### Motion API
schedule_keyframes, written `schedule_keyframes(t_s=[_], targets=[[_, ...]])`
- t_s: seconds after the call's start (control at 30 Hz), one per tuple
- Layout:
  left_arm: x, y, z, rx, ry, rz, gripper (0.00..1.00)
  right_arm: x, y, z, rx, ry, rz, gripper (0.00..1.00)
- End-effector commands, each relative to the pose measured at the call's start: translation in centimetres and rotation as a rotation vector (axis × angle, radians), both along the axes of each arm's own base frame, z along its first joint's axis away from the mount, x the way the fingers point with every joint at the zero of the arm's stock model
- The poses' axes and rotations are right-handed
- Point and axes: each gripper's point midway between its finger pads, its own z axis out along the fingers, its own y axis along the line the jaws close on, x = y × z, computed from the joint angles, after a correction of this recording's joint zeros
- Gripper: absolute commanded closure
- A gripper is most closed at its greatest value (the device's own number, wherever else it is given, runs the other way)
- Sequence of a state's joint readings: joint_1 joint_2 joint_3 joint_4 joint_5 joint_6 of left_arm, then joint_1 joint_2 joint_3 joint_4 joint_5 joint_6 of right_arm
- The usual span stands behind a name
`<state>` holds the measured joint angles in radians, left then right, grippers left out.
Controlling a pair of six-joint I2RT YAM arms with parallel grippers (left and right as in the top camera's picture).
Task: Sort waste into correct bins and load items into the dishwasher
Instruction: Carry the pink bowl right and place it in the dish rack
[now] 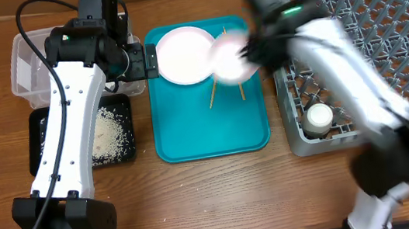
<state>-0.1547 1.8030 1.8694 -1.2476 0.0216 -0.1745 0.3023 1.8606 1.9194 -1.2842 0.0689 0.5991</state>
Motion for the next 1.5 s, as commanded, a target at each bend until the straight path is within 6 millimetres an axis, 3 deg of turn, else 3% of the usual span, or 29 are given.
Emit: schedule_keyframes(t_s=[0.0, 0.1, 0.2, 0.33, 0.4, 0.5, 0.63, 0.97, 1.2, 1.47], targets=[[0.1, 0.2, -0.5, 0.005, 0.009, 0.011, 0.00, -1.7, -10.2, 11.5, -0.336, -0.341, -0.277, 0.96], [0.1, 0.2, -0.5, 0.005, 0.009, 0.011, 0.00, -3.3, -14.3, 15.2, -0.552, -0.436, -0.422, 0.96], [0.1, 0.2, -0.5, 0.005, 0.009, 0.011, 0.00, -3.5, -16.0, 15.5, -0.721, -0.441, -0.485, 0.96], [0.1, 0.2, -0.5, 0.005, 0.009, 0.010, 0.00, -2.4, -16.7, 12.1, -0.902, -0.361, -0.484, 0.96], [0.1, 0.2, -0.5, 0.005, 0.009, 0.011, 0.00, -1.4, -16.8, 8.9, -0.974, -0.317, -0.503, 0.96], [0.1, 0.2, -0.5, 0.005, 0.009, 0.011, 0.00, -0.3, -16.6, 5.5, -1.049, -0.249, -0.460, 0.96], [0.1, 0.2, -0.5, 0.005, 0.009, 0.011, 0.00, 0.5, -15.8, 2.6, -1.096, -0.196, -0.404, 0.96], [0.1, 0.2, -0.5, 0.005, 0.009, 0.011, 0.00, 1.2, -12.7, -1.0, -1.194, -0.213, -0.310, 0.96], [0.1, 0.2, -0.5, 0.005, 0.009, 0.011, 0.00, 0.6, -13.2, -2.3, -1.266, -0.200, -0.292, 0.96], [0.1, 0.2, -0.5, 0.005, 0.009, 0.011, 0.00, -0.4, -13.4, -5.1, -1.257, -0.161, -0.265, 0.96]])
